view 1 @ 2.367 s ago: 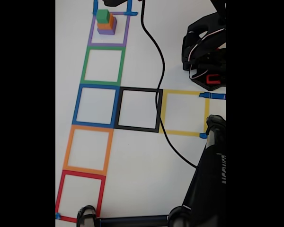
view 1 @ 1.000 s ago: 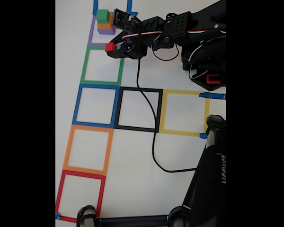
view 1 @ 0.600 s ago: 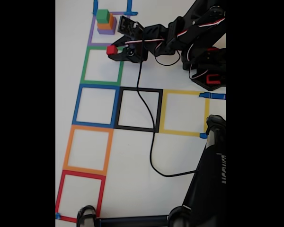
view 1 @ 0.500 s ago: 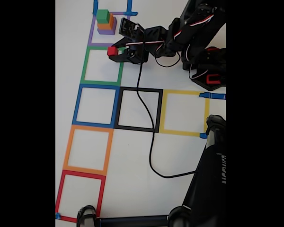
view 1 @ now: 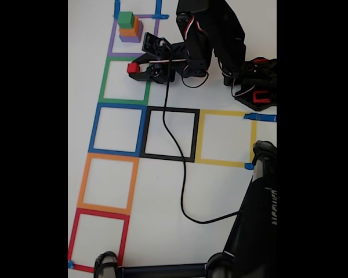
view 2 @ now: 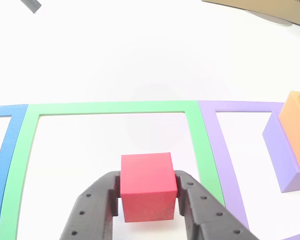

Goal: Tower of hanoi

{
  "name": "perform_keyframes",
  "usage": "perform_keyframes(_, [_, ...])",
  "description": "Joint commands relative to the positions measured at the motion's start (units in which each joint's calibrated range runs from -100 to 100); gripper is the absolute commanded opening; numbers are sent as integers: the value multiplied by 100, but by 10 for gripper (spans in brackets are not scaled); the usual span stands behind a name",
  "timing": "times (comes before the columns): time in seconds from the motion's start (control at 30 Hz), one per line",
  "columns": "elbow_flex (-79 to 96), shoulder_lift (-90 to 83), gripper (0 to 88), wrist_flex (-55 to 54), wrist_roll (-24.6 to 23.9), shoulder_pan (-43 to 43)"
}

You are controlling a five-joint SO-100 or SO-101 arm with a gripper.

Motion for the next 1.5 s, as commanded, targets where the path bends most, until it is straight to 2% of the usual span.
perform_keyframes(0.0, [-152, 176, 61, -341, 72, -59])
perform_keyframes(0.43, [-489, 741, 85, -616, 72, -299])
perform_keyframes(0.63, [-543, 870, 186, -649, 72, -203])
perform_keyframes(0.93, [-543, 652, 250, -657, 72, -184])
perform_keyframes(1.13, [-343, -187, 228, -357, 72, -136])
perform_keyframes(1.23, [-134, -793, 166, -33, 72, -2])
perform_keyframes(1.47, [711, -2666, 85, 1133, 72, 324])
